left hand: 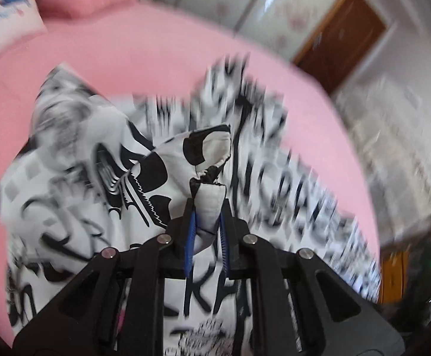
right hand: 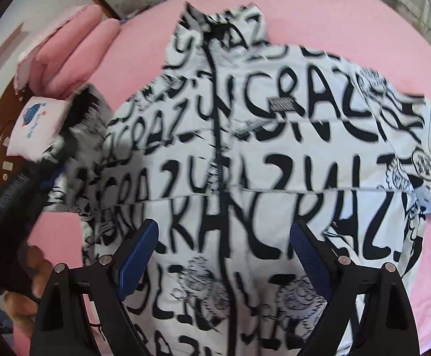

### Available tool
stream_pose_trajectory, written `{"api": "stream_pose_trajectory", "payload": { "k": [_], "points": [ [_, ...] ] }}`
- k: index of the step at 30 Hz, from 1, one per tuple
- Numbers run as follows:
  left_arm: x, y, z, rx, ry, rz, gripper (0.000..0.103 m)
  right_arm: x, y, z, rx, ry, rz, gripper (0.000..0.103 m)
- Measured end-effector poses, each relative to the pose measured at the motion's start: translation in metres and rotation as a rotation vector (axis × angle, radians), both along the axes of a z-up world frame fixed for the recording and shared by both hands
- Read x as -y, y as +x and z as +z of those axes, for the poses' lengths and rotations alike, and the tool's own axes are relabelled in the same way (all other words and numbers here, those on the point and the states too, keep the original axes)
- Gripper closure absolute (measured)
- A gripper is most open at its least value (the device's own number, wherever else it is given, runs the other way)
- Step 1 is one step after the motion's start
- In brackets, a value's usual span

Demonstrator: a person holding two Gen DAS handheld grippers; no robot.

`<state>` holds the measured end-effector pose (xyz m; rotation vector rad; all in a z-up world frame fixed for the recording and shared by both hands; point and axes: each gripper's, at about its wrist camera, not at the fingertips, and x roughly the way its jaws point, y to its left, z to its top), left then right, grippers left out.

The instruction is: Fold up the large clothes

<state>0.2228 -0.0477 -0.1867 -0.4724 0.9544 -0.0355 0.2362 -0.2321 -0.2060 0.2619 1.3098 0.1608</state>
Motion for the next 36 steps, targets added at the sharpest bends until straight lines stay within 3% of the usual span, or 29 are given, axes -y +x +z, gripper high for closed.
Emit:
{"api": "stream_pose_trajectory", "payload": {
  "k": [4, 7, 9, 10, 11, 16, 20, 21, 28, 32, 34, 35, 36],
  "points": [
    [-0.022, 0.022, -0.041, -0.15, -0.015, -0.015, 0.088, 0.016, 0.004, -0.015, -0.029, 0.018, -0.021, 0.011],
    [-0.049, 0.031, -0.049, -0.202, -0.022, 0.004, 0.079, 0.021, 0.007, -0.025, -0.052, 0.03, -0.033, 0.011],
    [-0.05, 0.031, -0.048, -0.225, -0.028, 0.008, 0.057, 0.021, 0.01, -0.032, -0.073, 0.058, -0.04, 0.011],
    [-0.059, 0.032, -0.041, -0.234, -0.028, 0.008, 0.037, 0.021, 0.012, -0.035, -0.082, 0.071, -0.044, 0.011],
    [-0.064, 0.029, -0.035, -0.239, -0.027, 0.006, 0.03, 0.02, 0.013, -0.037, -0.089, 0.079, -0.048, 0.011],
    [-0.075, 0.005, 0.0, -0.246, 0.04, -0.022, 0.03, 0.006, 0.02, -0.046, -0.127, 0.151, -0.057, 0.011],
    [-0.096, -0.017, 0.005, -0.277, 0.087, 0.013, 0.03, -0.012, 0.026, -0.06, -0.194, 0.185, -0.046, 0.014],
    [-0.101, -0.021, 0.002, -0.29, 0.09, 0.018, 0.03, -0.017, 0.028, -0.063, -0.211, 0.202, -0.042, 0.019],
    [-0.159, -0.052, -0.029, -0.429, 0.225, 0.095, 0.03, -0.054, 0.038, -0.102, -0.338, 0.295, -0.055, 0.032],
    [-0.191, -0.064, -0.056, -0.489, 0.267, 0.195, 0.03, -0.076, 0.049, -0.124, -0.373, 0.242, -0.091, 0.032],
    [-0.206, -0.068, -0.07, -0.499, 0.245, 0.231, 0.03, -0.086, 0.055, -0.127, -0.363, 0.21, -0.087, 0.033],
    [-0.212, -0.07, -0.076, -0.504, 0.238, 0.247, 0.03, -0.091, 0.058, -0.127, -0.362, 0.193, -0.084, 0.036],
    [-0.218, -0.07, -0.081, -0.504, 0.235, 0.265, 0.03, -0.098, 0.061, -0.126, -0.349, 0.166, -0.073, 0.052]
  ]
}}
